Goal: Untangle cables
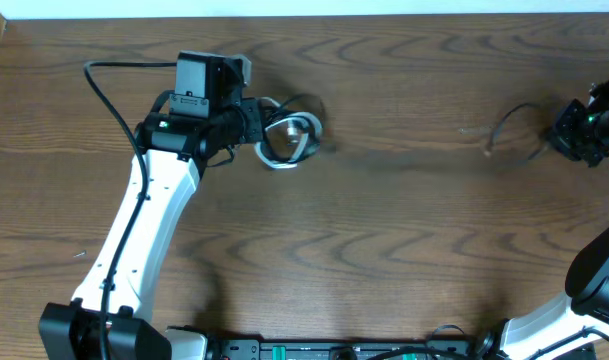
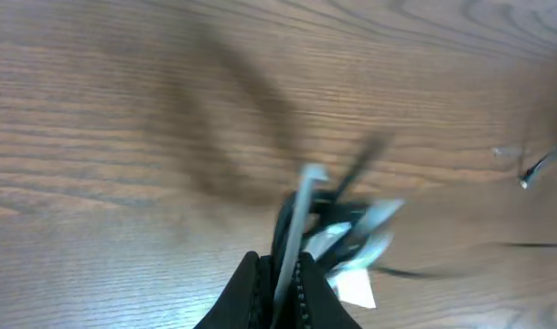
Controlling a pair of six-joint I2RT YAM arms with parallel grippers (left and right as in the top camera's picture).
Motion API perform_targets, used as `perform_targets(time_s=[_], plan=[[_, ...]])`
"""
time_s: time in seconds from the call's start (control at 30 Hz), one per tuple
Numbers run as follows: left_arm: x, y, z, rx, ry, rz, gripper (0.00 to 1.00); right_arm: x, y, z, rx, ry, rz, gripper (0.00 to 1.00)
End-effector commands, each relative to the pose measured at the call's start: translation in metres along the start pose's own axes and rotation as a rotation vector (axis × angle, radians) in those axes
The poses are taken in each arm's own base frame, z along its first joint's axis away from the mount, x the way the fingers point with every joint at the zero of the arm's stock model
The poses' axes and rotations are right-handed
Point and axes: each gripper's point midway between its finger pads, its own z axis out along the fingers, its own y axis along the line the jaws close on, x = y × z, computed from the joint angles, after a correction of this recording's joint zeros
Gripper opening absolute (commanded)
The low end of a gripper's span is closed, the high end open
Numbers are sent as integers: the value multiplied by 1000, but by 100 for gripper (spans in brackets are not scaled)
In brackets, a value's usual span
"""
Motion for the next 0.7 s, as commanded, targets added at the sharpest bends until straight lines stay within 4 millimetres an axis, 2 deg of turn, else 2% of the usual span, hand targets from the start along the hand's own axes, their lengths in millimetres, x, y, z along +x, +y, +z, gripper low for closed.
perform_targets(time_s=[0.0,0.07,0.13,0.23,0.37,0.4,0.67], plan=[[-1,-10,-6,65,2,1,8,15,49,-2,-242,44,-269,72],[2,-23,-7,141,17,14,8,26,77,-8,-388,56,-374,88],[3,-40,-11,237,27,51,7,36,104,-18,-539,56,-473,98],[2,-70,-21,419,31,82,7,47,133,-27,-669,59,-549,99],[-4,-98,-36,592,9,119,8,67,166,-28,-744,87,-627,98],[-9,-102,-38,612,2,90,7,76,180,-27,-763,96,-669,97],[-30,-109,-44,646,-8,-125,8,109,241,-34,-837,93,-860,94]])
